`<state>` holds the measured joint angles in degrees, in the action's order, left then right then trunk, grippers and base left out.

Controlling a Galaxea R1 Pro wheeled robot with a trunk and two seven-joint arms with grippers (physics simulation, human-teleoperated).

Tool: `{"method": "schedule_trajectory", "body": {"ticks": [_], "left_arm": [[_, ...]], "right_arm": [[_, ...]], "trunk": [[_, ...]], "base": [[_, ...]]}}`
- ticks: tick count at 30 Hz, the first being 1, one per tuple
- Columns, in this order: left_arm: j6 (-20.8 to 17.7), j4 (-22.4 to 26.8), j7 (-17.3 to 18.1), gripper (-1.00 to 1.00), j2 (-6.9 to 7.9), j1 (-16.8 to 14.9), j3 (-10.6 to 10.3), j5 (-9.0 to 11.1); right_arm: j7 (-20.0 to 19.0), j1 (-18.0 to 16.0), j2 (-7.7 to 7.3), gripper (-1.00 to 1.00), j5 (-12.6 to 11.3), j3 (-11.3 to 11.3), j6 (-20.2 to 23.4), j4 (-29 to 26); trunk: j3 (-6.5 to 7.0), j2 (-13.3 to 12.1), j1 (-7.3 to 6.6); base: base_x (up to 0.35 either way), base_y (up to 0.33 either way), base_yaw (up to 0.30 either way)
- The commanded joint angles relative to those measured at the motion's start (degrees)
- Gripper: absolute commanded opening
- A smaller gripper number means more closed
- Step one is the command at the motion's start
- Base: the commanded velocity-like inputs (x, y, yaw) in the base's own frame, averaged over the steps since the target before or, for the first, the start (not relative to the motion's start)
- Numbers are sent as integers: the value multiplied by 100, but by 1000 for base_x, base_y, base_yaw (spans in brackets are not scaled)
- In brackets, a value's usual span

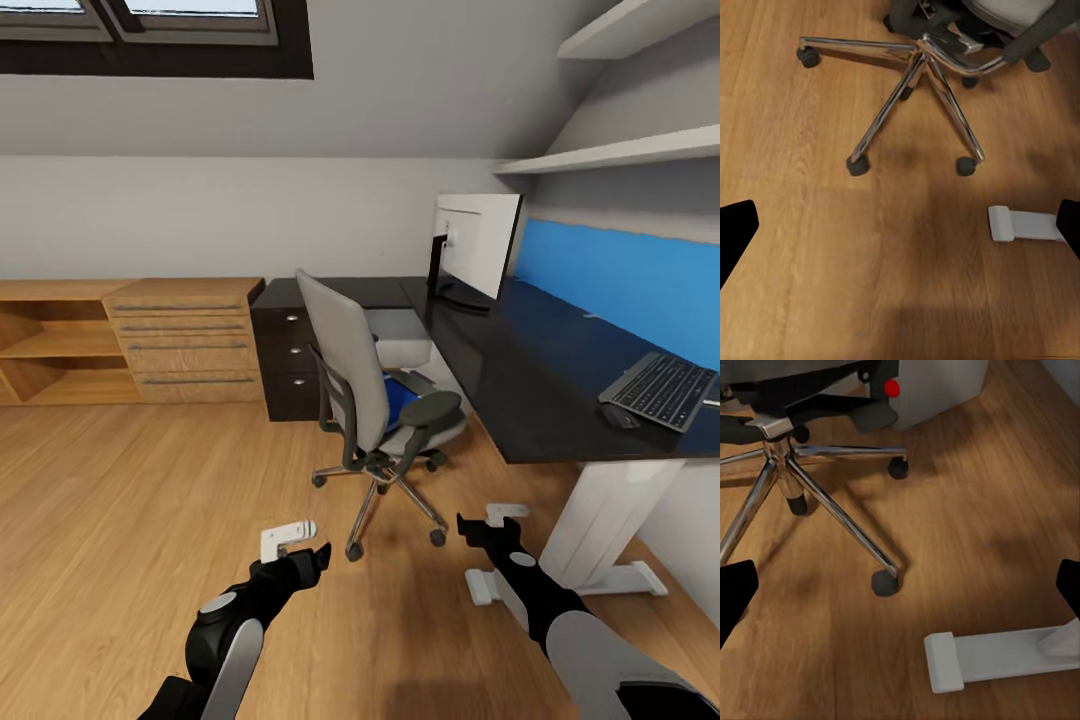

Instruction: In the bedroom, organize the workspace by keeping the computer under the desk, ensuring the monitor is on the desk, placing the keyboard on the desk next to the monitor, placing the mouse on the desk next to the keyboard, moving the folder from the swivel chair onto the desk next to the mouse, stacking the notebook on top of the folder with the pen on top of the notebook, and positioning the swivel chair next to the desk.

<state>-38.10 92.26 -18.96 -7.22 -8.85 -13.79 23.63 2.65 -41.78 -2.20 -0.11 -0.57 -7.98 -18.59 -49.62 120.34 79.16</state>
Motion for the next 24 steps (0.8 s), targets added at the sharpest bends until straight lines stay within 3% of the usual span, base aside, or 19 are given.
{"method": "schedule_trajectory", "body": {"ticks": [1,8,13,24], "left_arm": [[-14,21,-51,100,7,9,-42,61],[-13,44,-54,100,27,37,-101,63],[2,46,-58,100,68,128,-111,57],[63,46,-64,100,71,188,-115,55]], "right_arm": [[6,-5,1,100,-3,-8,-23,5],[7,-6,12,100,-8,-10,-53,-20],[0,-6,23,100,-7,-27,-450,-67],[-1,-6,20,100,-1,-31,-698,-91]], "trunk": [[-24,44,22],[-149,325,175],[-239,525,285],[-437,966,527]], "base": [[0,0,0],[0,0,0],[0,0,0],[0,0,0]]}}
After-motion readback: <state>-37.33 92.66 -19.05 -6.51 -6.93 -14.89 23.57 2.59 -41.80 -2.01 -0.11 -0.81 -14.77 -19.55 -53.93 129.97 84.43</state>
